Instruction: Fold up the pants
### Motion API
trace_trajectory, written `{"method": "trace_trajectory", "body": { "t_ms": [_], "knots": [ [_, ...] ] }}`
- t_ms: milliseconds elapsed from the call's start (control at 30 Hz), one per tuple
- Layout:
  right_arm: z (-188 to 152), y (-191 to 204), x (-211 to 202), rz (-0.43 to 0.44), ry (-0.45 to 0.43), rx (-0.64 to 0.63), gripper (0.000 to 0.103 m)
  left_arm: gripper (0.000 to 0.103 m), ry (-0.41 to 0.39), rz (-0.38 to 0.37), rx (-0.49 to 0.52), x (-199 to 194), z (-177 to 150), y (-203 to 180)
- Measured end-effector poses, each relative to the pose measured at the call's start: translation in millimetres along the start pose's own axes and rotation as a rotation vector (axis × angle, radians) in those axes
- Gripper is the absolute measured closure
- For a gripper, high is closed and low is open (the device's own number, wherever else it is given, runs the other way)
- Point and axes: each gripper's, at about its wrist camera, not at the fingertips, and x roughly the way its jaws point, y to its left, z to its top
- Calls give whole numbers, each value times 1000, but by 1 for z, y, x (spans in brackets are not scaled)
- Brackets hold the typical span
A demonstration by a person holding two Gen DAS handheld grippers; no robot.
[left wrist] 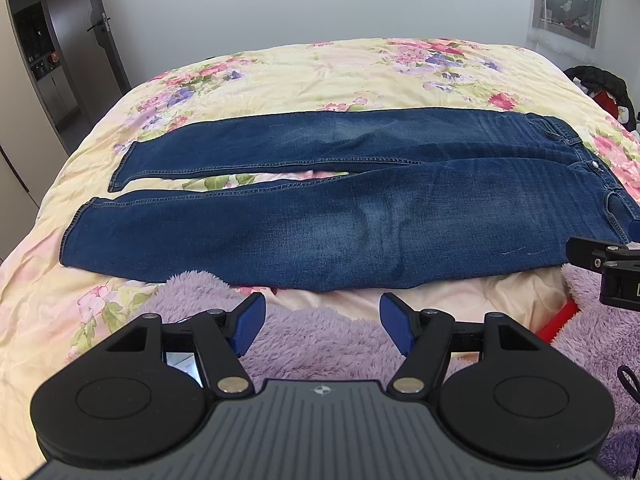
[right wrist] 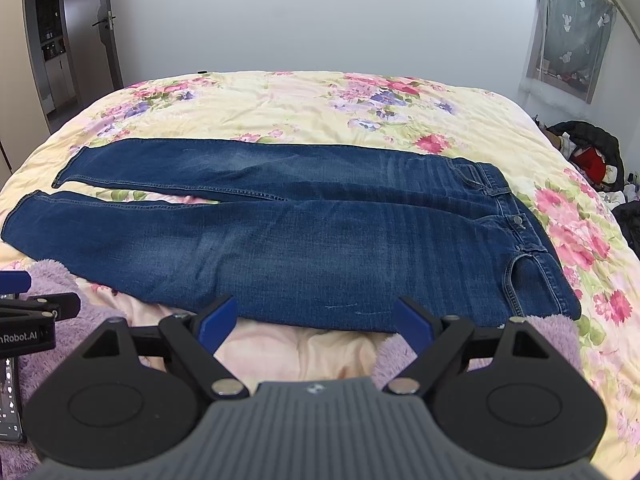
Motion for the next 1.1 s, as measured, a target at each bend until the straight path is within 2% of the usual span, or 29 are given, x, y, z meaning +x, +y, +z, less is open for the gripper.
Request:
{"method": "trace_trajectory", "body": {
  "t_ms": [967,1100],
  "knots": [
    [-2,-4,-2,13,11,20,21,26,-6,-6,2,-2,-3,-3],
    [-2,-17,0,30,-20,15,21,28,-28,-10,28,-8,5,14]
  ]
}}
